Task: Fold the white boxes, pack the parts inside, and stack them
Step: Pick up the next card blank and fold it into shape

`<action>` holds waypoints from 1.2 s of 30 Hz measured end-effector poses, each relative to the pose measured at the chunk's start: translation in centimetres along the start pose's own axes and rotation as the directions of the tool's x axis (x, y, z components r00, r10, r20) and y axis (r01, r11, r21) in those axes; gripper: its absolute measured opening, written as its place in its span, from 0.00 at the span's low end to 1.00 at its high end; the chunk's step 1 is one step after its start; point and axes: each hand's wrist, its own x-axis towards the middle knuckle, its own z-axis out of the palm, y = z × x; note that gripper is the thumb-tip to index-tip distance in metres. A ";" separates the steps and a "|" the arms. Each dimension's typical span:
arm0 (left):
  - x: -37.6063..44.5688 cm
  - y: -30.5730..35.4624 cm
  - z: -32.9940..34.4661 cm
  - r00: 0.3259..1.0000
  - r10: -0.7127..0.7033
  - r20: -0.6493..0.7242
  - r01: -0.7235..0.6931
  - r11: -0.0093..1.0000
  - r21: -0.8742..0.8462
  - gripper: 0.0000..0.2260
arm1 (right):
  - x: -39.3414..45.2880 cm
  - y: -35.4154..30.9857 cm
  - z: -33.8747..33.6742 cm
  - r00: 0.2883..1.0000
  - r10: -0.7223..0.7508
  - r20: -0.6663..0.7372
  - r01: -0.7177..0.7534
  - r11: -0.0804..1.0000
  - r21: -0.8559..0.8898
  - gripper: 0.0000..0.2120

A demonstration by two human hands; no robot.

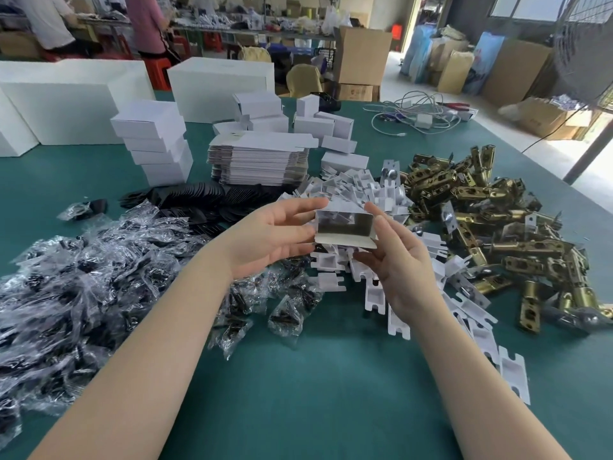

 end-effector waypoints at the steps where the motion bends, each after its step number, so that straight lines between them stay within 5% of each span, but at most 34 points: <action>1: 0.0 -0.1 0.1 1.000 0.007 -0.005 -0.007 1.000 -0.004 0.18 | 0.1 -0.1 -0.1 1.000 0.010 0.005 -0.010 1.000 0.015 0.14; 10: 0.3 -0.3 1.1 0.995 0.020 -0.098 -0.017 0.999 0.027 0.17 | -0.1 -0.4 -0.9 0.995 -0.016 0.095 0.022 0.997 -0.071 0.14; 14: 0.5 -0.5 1.5 0.986 0.038 -0.163 -0.017 0.991 0.129 0.10 | 0.0 -0.3 -0.9 0.996 -0.084 0.033 0.089 0.974 -0.208 0.08; 22: 0.8 -1.0 2.5 0.950 0.184 -0.253 -0.112 0.955 0.274 0.09 | -0.1 -0.1 -0.7 0.971 -0.232 -0.056 0.196 0.910 -0.367 0.10; 36: 0.7 -0.7 2.6 0.969 0.123 -0.212 -0.097 0.987 0.130 0.09 | -0.2 -0.2 -0.5 0.943 -0.318 -0.098 0.261 0.890 -0.374 0.08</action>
